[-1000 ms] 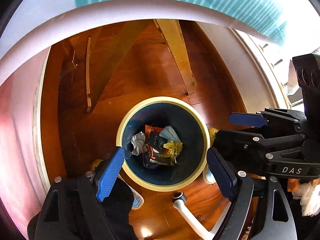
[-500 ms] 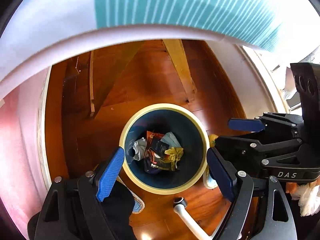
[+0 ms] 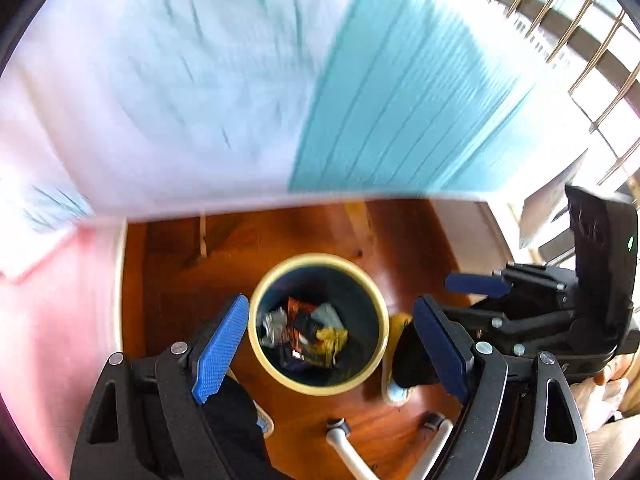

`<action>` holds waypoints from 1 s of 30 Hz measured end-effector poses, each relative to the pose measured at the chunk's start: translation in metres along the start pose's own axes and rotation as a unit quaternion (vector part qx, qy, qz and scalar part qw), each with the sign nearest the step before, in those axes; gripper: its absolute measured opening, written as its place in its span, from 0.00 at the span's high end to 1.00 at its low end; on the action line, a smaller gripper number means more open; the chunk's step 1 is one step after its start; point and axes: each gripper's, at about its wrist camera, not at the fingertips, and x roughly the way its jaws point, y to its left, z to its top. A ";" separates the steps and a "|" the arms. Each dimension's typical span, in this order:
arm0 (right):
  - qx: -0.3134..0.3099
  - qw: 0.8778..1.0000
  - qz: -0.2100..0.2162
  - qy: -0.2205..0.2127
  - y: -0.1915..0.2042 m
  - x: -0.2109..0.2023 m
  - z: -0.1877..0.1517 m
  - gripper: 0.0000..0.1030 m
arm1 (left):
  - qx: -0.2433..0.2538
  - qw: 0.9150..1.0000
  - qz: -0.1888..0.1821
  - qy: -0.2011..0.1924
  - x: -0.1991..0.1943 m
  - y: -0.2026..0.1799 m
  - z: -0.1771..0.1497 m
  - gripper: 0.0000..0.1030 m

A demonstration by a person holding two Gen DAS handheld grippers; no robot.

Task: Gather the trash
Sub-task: 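Raise both open tools from the bin back over the table, then grasp the clear plastic bottle with the left tool while the right grasps the white-purple carton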

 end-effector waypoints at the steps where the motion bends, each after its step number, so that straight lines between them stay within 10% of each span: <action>1: -0.012 1.000 0.000 -0.007 0.005 -0.010 0.002 0.56 | 0.003 1.000 0.001 -0.012 -0.012 -0.001 0.004 0.17; 18: -0.051 0.986 -0.056 -0.148 0.012 -0.191 0.141 0.56 | 0.038 0.995 0.008 -0.094 -0.166 -0.038 0.163 0.17; 30: 0.051 0.975 -0.135 -0.167 -0.114 -0.238 0.303 0.54 | 0.065 0.991 0.059 -0.097 -0.130 -0.085 0.359 0.17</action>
